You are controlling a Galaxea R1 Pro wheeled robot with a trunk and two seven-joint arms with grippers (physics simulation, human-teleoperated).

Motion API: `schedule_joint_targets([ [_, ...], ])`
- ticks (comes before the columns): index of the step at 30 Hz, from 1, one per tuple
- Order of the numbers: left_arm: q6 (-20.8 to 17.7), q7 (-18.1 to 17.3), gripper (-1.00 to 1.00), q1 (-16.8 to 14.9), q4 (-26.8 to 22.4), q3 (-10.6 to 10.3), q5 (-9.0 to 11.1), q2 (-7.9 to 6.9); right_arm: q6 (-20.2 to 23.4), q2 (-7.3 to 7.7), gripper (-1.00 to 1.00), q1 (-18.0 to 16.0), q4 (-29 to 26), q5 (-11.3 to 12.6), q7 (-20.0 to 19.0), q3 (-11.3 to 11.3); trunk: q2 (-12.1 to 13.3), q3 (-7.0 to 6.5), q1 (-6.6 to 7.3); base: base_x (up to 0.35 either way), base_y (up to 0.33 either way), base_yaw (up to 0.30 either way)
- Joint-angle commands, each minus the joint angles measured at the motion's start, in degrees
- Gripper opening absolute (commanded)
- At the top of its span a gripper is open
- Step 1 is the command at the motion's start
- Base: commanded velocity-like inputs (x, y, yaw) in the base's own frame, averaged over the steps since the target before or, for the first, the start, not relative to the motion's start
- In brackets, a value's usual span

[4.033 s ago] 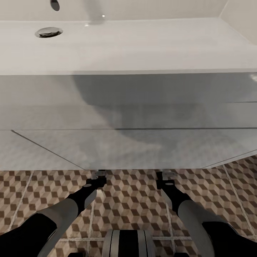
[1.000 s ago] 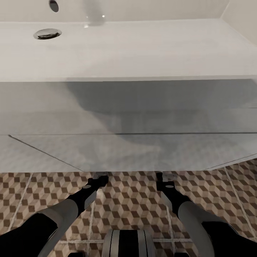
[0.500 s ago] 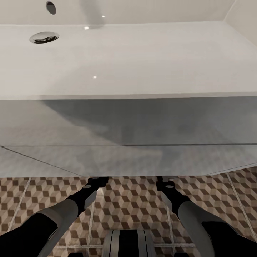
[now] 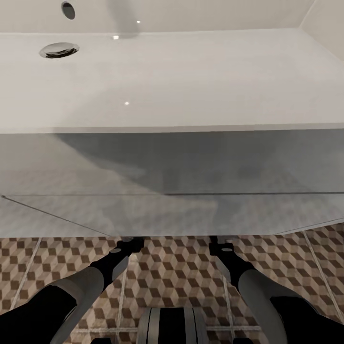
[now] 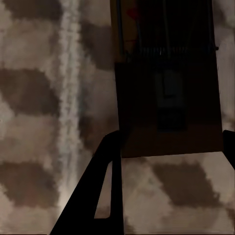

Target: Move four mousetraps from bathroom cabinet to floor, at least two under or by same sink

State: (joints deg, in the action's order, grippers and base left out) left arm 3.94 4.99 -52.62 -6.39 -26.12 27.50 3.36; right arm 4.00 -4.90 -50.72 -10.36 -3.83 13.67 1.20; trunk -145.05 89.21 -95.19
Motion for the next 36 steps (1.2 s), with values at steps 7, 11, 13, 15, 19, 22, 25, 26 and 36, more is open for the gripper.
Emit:
schedule_joint_targets([
  [7,-0.5,0.3,-1.0,-0.03,0.06,-0.51,0.36,-0.02,0.39,-0.03,-1.0,0.0,-0.1,-0.24,-0.03,0.12,-0.01,0.03,0.01,0.0,0.0,0.0],
  [11,-0.54,0.29,-1.0,-0.03,0.06,-0.51,0.36,-0.02,0.39,-0.03,-1.0,0.0,0.53,-0.23,-0.25,0.12,-0.01,0.03,0.01,0.0,0.0,0.0],
  [13,-0.53,0.29,-1.0,-0.03,0.05,-0.51,0.34,-0.02,0.39,-0.03,-1.0,0.0,1.11,-0.22,-0.33,0.12,-0.01,0.03,0.01,0.0,0.0,0.0],
  [15,-0.52,0.29,-1.0,-0.03,0.04,-0.51,0.35,-0.02,0.39,-0.03,-1.0,0.0,1.47,-0.22,-0.36,0.13,-0.01,0.03,0.01,0.0,0.0,0.0],
  [19,-0.52,0.29,-1.0,-0.03,0.01,-0.51,0.3,-0.02,0.39,-0.06,-1.0,0.0,1.71,-0.21,-0.4,0.17,-0.01,0.03,0.01,0.0,0.0,0.0],
  [22,-0.5,0.29,-1.0,-0.03,0.01,-0.51,0.28,-0.02,0.39,-0.09,-1.0,0.0,1.79,-0.17,-0.46,0.19,-0.01,0.03,0.01,0.0,0.0,0.0],
  [25,-0.47,0.29,-1.0,-0.03,-0.02,-0.51,0.28,-0.02,0.39,-0.17,-1.0,0.0,1.8,-0.14,-0.48,0.2,-0.01,0.03,0.01,0.0,0.0,0.0],
  [26,-0.46,0.29,-1.0,-0.03,-0.02,-0.51,0.28,-0.02,0.39,-0.21,-1.0,0.0,1.81,-0.14,-0.48,0.2,-0.01,0.03,0.01,0.0,0.0,0.0],
  [36,-0.13,0.29,-1.0,-0.03,-0.03,-0.54,0.2,0.07,0.39,-0.24,-1.0,0.0,1.83,-0.05,-0.57,0.21,-0.01,0.03,0.01,0.0,0.0,0.0],
])
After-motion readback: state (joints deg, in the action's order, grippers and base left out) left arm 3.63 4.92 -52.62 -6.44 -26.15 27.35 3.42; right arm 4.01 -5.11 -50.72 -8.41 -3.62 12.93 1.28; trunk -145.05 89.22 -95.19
